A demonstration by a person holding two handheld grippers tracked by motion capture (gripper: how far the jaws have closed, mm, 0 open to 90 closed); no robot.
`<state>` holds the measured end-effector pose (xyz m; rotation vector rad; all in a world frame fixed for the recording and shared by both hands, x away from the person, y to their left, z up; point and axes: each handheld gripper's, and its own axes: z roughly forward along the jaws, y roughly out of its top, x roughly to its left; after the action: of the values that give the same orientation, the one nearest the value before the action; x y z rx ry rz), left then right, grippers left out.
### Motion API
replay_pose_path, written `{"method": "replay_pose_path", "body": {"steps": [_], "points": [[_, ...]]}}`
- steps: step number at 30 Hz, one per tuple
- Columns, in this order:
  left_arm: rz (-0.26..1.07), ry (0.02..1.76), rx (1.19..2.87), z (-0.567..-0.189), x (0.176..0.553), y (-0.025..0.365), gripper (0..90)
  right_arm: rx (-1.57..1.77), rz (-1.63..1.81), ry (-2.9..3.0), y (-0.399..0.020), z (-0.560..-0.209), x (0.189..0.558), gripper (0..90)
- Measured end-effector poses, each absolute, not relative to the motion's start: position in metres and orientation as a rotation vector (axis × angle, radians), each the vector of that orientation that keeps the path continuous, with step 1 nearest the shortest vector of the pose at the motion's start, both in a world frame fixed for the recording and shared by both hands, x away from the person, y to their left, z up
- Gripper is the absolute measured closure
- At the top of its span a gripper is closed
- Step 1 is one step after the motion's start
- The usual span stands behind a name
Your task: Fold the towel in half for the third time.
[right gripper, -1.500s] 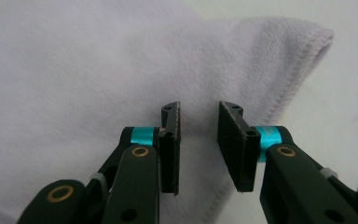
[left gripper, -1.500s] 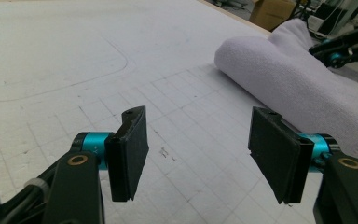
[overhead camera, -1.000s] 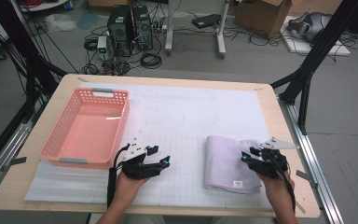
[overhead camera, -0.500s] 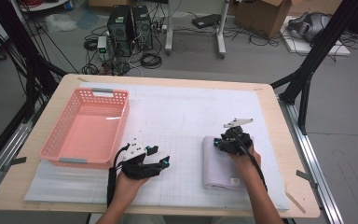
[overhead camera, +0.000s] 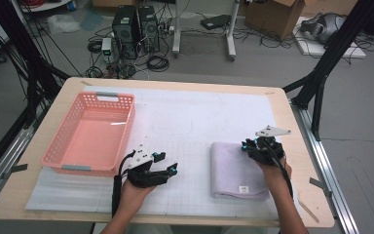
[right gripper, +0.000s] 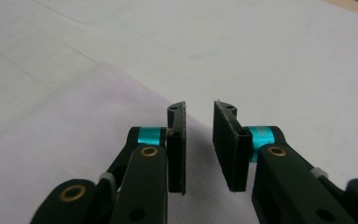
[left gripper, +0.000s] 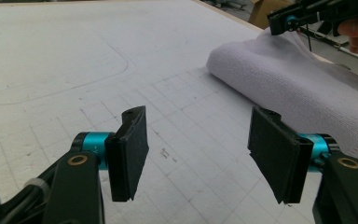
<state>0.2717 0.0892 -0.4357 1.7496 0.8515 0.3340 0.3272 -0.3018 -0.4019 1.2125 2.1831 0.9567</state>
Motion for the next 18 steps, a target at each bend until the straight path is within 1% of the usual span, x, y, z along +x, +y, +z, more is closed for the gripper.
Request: {"method": "replay_pose_path", "body": {"steps": [2, 6, 8, 12, 15, 18], "points": [[0.334, 0.850, 1.751, -0.436, 0.272, 0.089, 37.7, 1.233, 0.870, 2.177, -0.308, -0.409, 0.329, 77.6], [0.333, 0.851, 1.753, -0.436, 0.271, 0.089, 37.7, 1.303, 0.783, 2.085, -0.322, -0.429, 0.335, 75.5], [0.334, 0.850, 1.754, -0.436, 0.271, 0.089, 37.7, 1.334, 0.783, 2.020, -0.327, -0.433, 0.335, 68.7], [0.337, 0.848, 1.752, -0.436, 0.271, 0.091, 37.7, 1.382, 0.852, 1.959, -0.336, -0.426, 0.329, 68.7], [0.337, 0.856, 1.746, -0.436, 0.272, 0.092, 37.7, 1.381, 1.002, 1.934, -0.347, -0.414, 0.311, 66.4], [0.340, 0.851, 1.745, -0.436, 0.272, 0.092, 37.7, 1.336, 1.080, 1.983, -0.349, -0.410, 0.288, 66.1]]}}
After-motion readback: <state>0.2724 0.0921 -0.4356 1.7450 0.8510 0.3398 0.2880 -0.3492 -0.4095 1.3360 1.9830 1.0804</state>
